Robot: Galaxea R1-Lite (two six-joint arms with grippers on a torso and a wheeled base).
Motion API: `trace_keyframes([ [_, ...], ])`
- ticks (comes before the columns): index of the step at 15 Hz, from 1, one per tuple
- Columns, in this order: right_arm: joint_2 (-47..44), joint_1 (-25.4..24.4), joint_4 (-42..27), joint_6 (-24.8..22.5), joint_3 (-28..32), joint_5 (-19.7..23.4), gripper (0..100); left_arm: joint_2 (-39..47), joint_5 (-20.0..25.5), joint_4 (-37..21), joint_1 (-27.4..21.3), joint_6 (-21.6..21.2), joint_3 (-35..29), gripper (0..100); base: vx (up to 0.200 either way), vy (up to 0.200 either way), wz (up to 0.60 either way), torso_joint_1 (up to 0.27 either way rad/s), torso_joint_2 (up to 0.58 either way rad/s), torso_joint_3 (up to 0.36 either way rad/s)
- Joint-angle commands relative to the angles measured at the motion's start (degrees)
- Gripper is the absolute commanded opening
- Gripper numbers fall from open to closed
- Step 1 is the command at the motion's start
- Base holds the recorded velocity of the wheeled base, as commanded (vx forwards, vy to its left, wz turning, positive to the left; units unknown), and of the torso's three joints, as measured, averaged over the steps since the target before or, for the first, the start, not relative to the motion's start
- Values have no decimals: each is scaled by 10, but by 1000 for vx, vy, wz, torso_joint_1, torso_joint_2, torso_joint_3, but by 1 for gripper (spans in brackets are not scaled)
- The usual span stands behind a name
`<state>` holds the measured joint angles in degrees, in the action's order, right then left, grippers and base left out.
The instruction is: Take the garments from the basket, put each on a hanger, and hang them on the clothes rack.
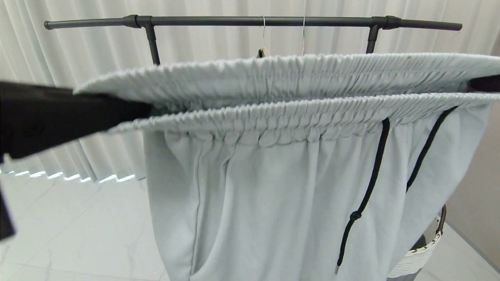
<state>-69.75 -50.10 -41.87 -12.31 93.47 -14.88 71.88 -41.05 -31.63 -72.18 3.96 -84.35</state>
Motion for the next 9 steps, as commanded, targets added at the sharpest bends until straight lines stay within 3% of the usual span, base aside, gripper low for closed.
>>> trace_keyframes([
  [1,7,-2,-67,3,49,2,0,46,-2,82,56,-17,-14,0,0,0,0,0,0,0],
  [3,22,-26,-88,12,21,3,0,72,-3,125,53,-17,-13,0,0,0,0,0,0,0],
  [9,27,-52,-69,26,-1,3,0,82,-3,128,35,-17,-15,0,0,0,0,0,0,0],
])
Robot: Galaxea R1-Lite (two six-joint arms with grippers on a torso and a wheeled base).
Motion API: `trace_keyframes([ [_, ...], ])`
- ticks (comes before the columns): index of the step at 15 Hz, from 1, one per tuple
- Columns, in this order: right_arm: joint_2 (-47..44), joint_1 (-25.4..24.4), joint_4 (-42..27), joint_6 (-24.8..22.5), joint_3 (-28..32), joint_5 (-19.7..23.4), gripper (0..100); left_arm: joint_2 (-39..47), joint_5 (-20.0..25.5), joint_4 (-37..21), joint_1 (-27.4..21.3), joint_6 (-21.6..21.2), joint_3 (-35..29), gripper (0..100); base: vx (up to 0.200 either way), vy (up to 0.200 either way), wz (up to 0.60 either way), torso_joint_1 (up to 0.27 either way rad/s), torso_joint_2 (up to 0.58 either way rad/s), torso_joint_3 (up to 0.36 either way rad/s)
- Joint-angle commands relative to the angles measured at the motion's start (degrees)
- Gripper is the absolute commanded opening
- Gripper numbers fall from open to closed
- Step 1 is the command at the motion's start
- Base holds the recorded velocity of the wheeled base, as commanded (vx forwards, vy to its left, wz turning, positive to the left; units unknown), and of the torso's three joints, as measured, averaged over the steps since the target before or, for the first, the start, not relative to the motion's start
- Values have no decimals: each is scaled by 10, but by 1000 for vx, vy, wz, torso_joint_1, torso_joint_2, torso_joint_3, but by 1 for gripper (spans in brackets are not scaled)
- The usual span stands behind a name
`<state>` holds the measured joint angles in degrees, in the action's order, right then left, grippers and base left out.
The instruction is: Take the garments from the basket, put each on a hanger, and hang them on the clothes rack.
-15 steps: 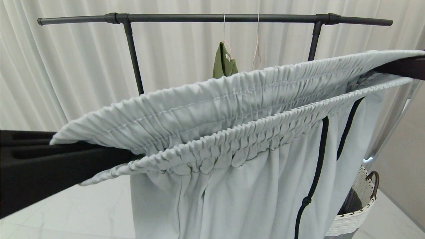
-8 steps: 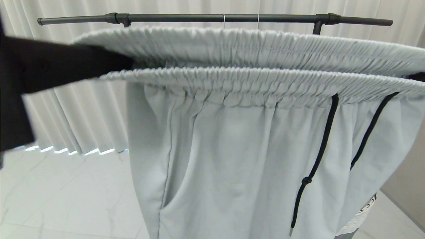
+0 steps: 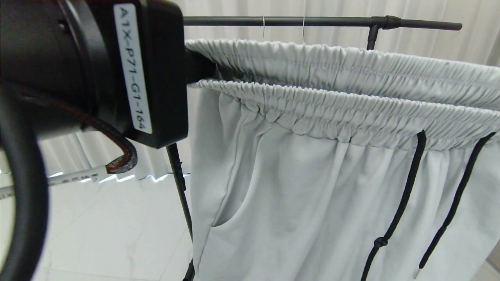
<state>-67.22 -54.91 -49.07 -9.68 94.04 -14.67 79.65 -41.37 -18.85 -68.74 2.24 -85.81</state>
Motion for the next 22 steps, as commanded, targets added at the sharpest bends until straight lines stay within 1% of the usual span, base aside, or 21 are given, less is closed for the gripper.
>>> trace_keyframes([
  [1,6,-13,5,0,-13,1,100,4,1,0,1,0,-1,0,0,0,0,0,0,0],
  [2,9,-19,4,0,-18,1,100,2,0,0,4,0,-1,0,0,0,0,0,0,0],
  [5,38,-28,5,0,-53,1,100,-1,-1,0,36,-1,0,0,0,0,0,0,0,0],
  [7,62,-49,5,1,-76,1,100,-1,-20,0,52,-4,5,0,0,0,0,0,0,0],
  [9,75,-47,4,2,-87,-1,100,-3,-46,0,70,-5,21,0,0,0,0,0,0,0],
  [10,75,-16,-3,8,-88,-4,100,-17,-59,-5,77,-11,38,0,0,0,0,0,0,0],
  [11,71,37,-16,8,-88,-5,100,-35,-58,-8,77,-31,52,0,0,0,0,0,0,0],
  [12,63,116,-48,2,-87,-12,100,-56,-58,-20,81,-74,72,0,0,0,0,0,0,0],
  [13,57,164,-70,-8,-86,-19,100,-71,-58,-27,94,-104,89,0,0,0,0,0,0,0],
  [14,47,256,-79,-41,-89,-20,100,-97,-56,-26,149,-144,129,0,0,0,0,0,0,0],
  [15,43,297,-74,-60,-98,-17,100,-113,-49,-26,179,-147,149,0,0,0,0,0,0,0],
  [16,43,317,-49,-72,-116,-17,100,-123,-35,-25,198,-145,165,0,0,0,0,0,0,0],
  [17,45,325,-37,-76,-127,-17,100,-129,-27,-25,201,-145,171,0,0,0,0,0,0,0],
  [18,53,345,3,-91,-170,-19,100,-144,-10,-24,203,-150,187,0,0,0,0,0,0,0],
  [20,72,364,55,-116,-220,-19,100,-152,-10,-24,203,-151,197,0,0,0,0,0,0,0],
  [22,84,381,81,-133,-244,-17,100,-154,-10,-24,203,-151,197,0,0,0,0,0,0,0],
])
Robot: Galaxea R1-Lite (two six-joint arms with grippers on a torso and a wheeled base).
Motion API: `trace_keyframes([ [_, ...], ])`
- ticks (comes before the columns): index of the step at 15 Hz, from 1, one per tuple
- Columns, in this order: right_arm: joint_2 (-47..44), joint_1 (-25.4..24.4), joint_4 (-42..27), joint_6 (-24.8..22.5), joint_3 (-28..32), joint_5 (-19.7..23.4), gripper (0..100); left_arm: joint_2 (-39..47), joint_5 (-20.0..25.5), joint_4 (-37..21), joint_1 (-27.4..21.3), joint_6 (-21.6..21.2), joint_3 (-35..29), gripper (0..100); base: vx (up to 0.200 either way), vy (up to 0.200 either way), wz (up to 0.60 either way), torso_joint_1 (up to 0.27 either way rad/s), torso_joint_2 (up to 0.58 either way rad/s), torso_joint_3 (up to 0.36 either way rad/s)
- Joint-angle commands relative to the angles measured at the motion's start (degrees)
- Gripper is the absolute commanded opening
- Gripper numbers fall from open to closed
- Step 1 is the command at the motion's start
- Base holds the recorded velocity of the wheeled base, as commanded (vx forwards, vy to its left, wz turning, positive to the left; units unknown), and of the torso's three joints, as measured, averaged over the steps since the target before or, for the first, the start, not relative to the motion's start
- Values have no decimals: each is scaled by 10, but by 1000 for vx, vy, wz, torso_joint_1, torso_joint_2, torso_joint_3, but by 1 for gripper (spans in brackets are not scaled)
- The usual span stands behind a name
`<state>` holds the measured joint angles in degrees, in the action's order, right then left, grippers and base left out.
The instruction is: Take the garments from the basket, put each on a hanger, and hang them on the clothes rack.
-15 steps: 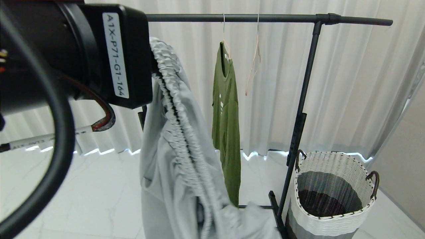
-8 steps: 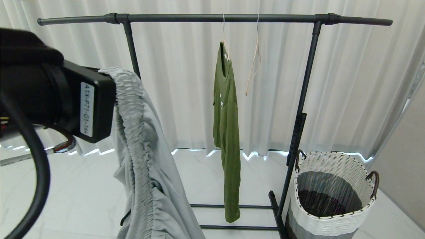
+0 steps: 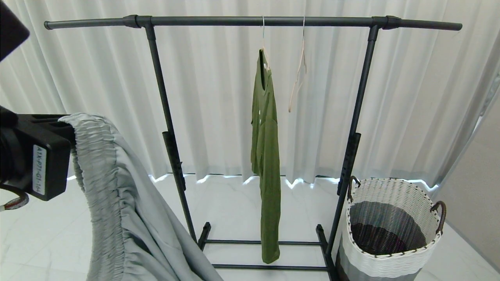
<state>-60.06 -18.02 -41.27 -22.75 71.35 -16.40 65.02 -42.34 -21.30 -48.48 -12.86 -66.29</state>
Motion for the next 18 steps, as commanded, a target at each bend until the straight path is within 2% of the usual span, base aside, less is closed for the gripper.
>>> trace_keyframes([
  [1,14,16,5,-4,-20,1,100,-8,0,0,1,0,2,0,0,200,0,7,-2,-2],
  [9,15,16,5,-4,-22,3,100,-6,0,0,1,0,3,0,0,200,0,4,1,3],
  [12,25,16,22,-26,-46,-2,100,-8,13,0,1,0,6,0,0,0,0,0,0,0],
  [15,63,19,127,-84,-139,-2,100,-8,17,0,1,0,6,0,0,0,0,0,0,0],
  [18,78,19,243,-101,-222,3,100,-11,17,0,1,0,7,0,0,0,0,0,0,0],
])
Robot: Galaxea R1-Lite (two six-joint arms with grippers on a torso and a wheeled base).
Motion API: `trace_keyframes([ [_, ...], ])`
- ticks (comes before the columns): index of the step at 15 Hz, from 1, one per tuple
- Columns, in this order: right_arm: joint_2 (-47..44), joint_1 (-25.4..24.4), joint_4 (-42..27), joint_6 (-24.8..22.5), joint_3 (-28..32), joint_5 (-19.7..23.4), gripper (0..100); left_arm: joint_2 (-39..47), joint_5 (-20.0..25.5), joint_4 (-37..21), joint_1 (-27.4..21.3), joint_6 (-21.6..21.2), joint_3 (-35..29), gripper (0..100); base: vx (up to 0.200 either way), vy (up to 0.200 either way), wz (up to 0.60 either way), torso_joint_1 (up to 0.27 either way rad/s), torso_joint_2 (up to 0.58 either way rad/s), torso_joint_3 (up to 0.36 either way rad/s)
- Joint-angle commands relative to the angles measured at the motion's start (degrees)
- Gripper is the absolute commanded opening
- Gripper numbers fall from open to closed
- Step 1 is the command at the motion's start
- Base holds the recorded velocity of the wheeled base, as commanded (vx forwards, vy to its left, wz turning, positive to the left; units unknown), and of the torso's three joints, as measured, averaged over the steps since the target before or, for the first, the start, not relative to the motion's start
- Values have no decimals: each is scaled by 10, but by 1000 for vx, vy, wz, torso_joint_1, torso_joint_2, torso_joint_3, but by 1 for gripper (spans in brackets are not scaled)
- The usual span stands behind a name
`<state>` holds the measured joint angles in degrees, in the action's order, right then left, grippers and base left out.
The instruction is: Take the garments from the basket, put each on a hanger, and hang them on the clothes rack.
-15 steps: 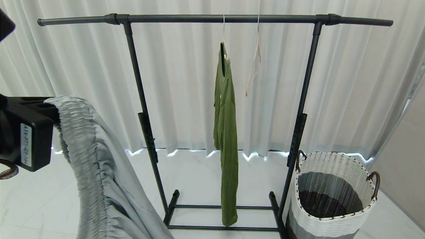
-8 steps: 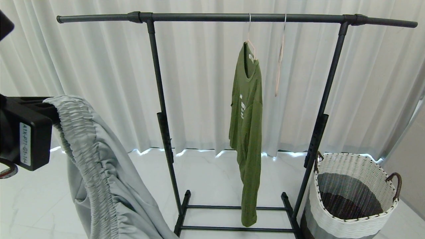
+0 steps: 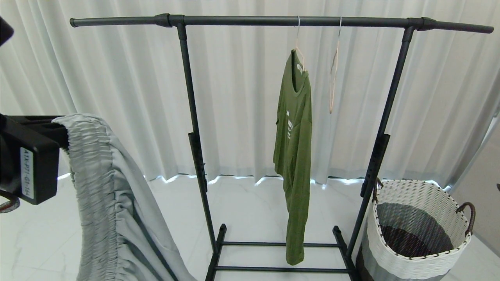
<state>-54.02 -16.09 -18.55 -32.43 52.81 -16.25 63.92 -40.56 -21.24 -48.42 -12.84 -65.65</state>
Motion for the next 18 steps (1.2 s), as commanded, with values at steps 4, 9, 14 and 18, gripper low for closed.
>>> trace_keyframes([
  [4,15,0,73,52,-68,21,100,-7,0,1,1,1,9,0,0,0,0,0,0,0],
  [9,29,4,77,143,-71,20,100,-5,0,1,0,1,11,0,0,0,0,135,-151,-74],
  [14,37,4,77,147,-82,21,100,-7,0,1,0,1,11,0,0,0,0,244,-515,-219],
  [18,44,4,77,147,-82,21,100,-9,0,1,0,1,10,0,0,0,0,118,-476,-221],
])
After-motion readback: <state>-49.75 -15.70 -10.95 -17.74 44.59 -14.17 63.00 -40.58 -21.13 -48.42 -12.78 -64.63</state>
